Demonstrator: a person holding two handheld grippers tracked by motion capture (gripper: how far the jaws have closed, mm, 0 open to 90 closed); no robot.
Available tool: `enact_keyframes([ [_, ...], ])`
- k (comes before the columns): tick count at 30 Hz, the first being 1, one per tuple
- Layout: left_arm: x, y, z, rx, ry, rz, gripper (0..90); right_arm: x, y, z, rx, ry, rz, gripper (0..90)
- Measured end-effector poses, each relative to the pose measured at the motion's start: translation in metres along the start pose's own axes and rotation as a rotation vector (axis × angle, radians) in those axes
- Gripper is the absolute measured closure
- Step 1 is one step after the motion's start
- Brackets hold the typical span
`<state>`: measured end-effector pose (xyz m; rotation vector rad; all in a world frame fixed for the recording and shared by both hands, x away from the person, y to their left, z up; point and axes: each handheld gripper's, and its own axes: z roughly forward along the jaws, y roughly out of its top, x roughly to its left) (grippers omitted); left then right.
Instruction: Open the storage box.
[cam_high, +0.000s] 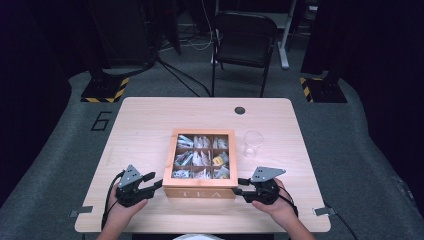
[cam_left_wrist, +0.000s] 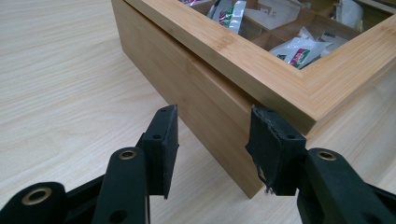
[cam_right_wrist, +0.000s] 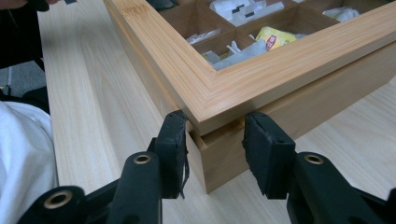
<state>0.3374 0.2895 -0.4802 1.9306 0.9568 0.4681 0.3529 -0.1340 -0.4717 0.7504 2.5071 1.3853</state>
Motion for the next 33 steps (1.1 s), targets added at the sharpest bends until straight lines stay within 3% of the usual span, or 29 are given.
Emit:
enact_keyframes([
  [6, -0.006, 0.002, 0.0, -0.018, -0.007, -0.007, 52.2, -0.001, 0.004, -0.005, -0.042, 0.004, 0.022, 59.5],
  [9, -0.007, 0.003, -0.001, -0.015, 0.002, 0.017, 52.6, -0.001, 0.005, -0.006, -0.051, 0.008, 0.024, 59.6],
  [11, -0.007, 0.003, -0.002, -0.029, -0.01, 0.0, 52.3, -0.001, 0.006, -0.006, -0.048, 0.005, 0.027, 59.7],
  [19, -0.011, 0.005, -0.004, -0.042, -0.038, 0.001, 52.3, -0.002, 0.008, -0.008, -0.072, 0.007, 0.029, 60.1],
  [27, -0.02, 0.008, 0.002, -0.042, -0.074, 0.013, 52.3, -0.002, 0.008, -0.007, -0.07, 0.004, 0.027, 60.1],
  [29, -0.023, 0.009, 0.003, -0.035, -0.102, 0.004, 52.3, -0.002, 0.008, -0.007, -0.066, 0.006, 0.025, 60.1],
  [33, -0.026, 0.011, 0.006, -0.054, -0.101, 0.001, 52.2, -0.001, 0.007, -0.006, -0.058, 0.003, 0.027, 60.1],
])
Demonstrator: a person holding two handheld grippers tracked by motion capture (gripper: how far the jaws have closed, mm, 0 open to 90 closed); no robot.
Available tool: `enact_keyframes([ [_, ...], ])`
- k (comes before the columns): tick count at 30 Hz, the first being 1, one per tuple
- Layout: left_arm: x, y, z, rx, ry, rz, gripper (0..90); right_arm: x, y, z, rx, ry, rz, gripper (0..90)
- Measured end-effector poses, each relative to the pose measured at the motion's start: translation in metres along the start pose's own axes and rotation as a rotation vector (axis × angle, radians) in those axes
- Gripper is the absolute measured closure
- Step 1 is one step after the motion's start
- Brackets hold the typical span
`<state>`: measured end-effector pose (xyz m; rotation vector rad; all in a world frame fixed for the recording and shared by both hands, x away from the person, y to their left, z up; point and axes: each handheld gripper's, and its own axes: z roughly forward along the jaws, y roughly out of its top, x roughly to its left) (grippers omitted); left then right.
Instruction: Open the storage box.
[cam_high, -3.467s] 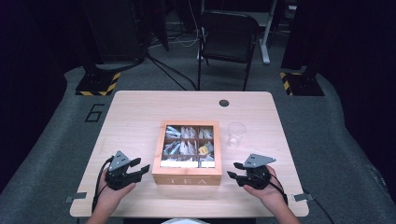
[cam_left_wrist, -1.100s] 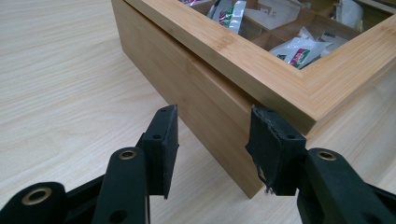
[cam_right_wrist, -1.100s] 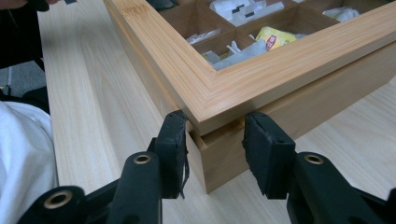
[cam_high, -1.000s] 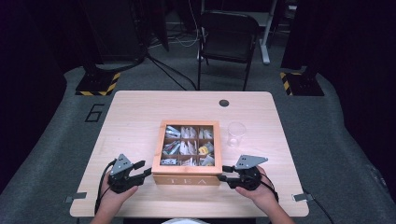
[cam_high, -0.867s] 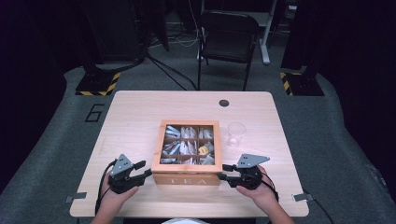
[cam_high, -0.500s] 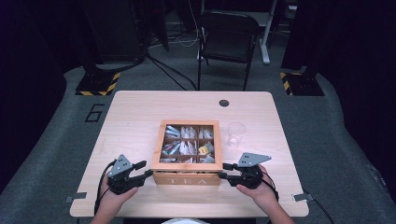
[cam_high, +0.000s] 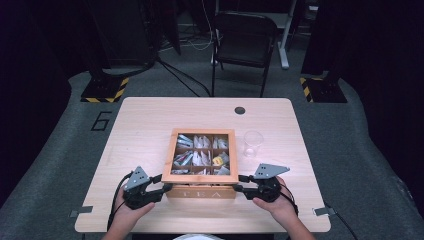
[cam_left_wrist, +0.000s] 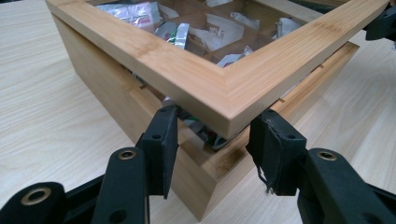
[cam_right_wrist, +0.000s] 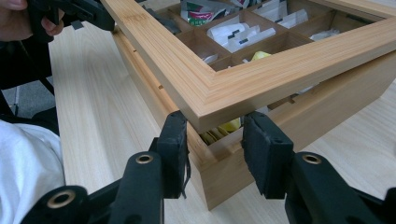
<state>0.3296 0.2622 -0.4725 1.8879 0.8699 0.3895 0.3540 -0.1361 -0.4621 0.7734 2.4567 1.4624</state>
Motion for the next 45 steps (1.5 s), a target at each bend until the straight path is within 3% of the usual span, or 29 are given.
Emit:
enact_keyframes([
  [17, 0.0, 0.013, -0.005, 0.021, -0.001, 0.001, 51.8, -0.002, 0.004, 0.0, -0.023, 0.006, 0.009, 59.3],
  [22, 0.0, 0.017, -0.006, 0.052, 0.005, 0.017, 51.8, -0.003, 0.008, -0.002, -0.005, 0.0, -0.003, 57.2],
  [25, -0.001, 0.019, -0.006, 0.041, 0.018, 0.014, 51.8, -0.002, 0.01, -0.002, 0.001, -0.009, -0.009, 56.3],
  [38, 0.007, 0.036, -0.014, -0.008, -0.005, -0.032, 51.5, -0.009, 0.029, -0.009, -0.022, -0.021, -0.016, 55.2],
  [45, 0.01, 0.046, -0.016, -0.007, 0.013, -0.023, 51.2, -0.013, 0.038, -0.012, -0.027, -0.032, -0.009, 55.5],
])
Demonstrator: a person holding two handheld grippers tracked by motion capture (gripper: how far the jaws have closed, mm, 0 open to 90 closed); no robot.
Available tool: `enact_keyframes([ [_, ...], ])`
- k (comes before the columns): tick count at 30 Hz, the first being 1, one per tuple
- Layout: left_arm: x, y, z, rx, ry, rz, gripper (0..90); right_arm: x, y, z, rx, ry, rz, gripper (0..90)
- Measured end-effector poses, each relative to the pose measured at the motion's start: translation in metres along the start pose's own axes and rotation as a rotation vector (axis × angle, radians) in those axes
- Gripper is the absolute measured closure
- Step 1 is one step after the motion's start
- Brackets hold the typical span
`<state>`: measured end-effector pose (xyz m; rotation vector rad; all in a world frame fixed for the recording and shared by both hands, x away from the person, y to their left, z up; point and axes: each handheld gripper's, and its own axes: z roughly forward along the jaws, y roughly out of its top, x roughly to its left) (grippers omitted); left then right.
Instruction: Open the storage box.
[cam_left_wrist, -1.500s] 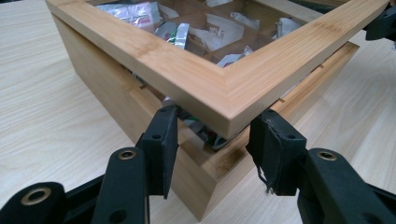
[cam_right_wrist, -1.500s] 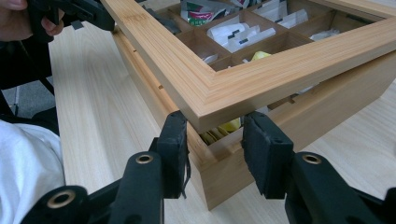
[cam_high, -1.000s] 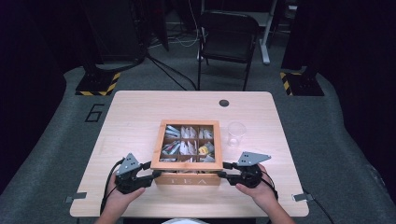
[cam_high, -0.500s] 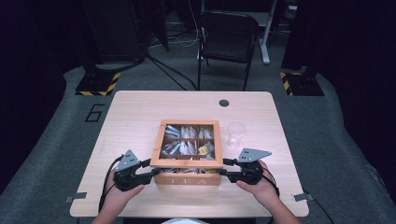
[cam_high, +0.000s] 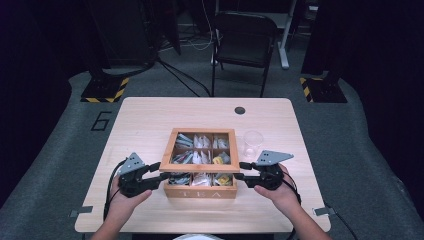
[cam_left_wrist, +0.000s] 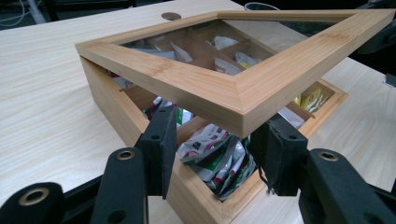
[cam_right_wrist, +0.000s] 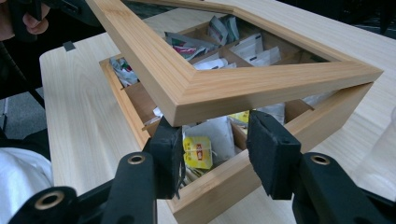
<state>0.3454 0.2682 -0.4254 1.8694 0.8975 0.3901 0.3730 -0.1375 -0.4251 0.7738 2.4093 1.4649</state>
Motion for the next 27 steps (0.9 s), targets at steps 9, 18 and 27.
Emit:
enact_keyframes([
  [9, 0.001, 0.015, -0.004, -0.036, 0.016, 0.012, 51.0, -0.006, 0.015, -0.007, -0.026, -0.015, -0.001, 55.5],
  [18, 0.005, 0.031, -0.005, -0.044, 0.022, 0.047, 51.1, -0.011, 0.028, -0.01, -0.043, -0.011, 0.005, 54.8],
  [27, 0.007, 0.042, -0.005, -0.05, 0.032, 0.053, 51.0, -0.014, 0.041, -0.01, -0.042, -0.021, 0.001, 52.6],
])
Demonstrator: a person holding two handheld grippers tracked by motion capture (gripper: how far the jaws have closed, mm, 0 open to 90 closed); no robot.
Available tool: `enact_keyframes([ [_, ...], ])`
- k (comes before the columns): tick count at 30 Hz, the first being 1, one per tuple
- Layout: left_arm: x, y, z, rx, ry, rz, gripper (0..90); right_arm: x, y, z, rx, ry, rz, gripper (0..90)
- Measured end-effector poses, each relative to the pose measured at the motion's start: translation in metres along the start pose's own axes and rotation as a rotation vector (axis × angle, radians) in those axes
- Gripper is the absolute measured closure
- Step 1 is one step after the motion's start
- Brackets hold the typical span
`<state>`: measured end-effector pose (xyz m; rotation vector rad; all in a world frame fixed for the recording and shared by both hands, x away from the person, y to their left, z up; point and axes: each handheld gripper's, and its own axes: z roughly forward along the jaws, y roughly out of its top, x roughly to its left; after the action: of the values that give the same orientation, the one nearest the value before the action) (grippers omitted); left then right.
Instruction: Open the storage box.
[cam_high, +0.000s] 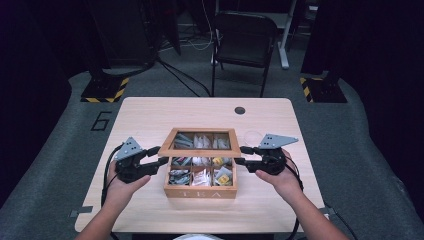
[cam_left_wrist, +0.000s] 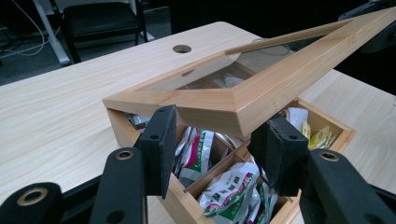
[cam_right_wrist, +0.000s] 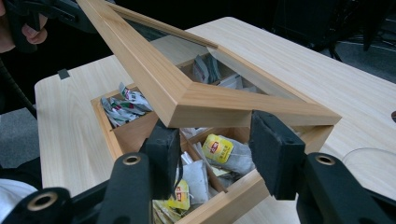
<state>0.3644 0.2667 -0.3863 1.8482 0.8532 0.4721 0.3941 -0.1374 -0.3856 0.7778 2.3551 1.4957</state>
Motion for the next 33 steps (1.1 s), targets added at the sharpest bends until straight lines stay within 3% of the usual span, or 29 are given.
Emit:
enact_keyframes([
  [14, 0.005, 0.013, 0.007, -0.014, 0.031, 0.004, 50.7, -0.006, 0.013, 0.003, -0.019, -0.003, 0.041, 48.1],
  [23, 0.01, 0.019, 0.013, -0.027, 0.045, -0.004, 51.3, -0.01, 0.021, 0.005, -0.034, -0.015, 0.024, 47.8],
  [26, 0.011, 0.021, 0.015, -0.026, 0.058, 0.016, 51.6, -0.012, 0.023, 0.005, -0.039, -0.019, 0.018, 47.8],
  [33, 0.015, 0.025, 0.019, -0.034, 0.062, 0.015, 51.7, -0.015, 0.026, 0.008, -0.051, -0.041, 0.001, 48.3],
])
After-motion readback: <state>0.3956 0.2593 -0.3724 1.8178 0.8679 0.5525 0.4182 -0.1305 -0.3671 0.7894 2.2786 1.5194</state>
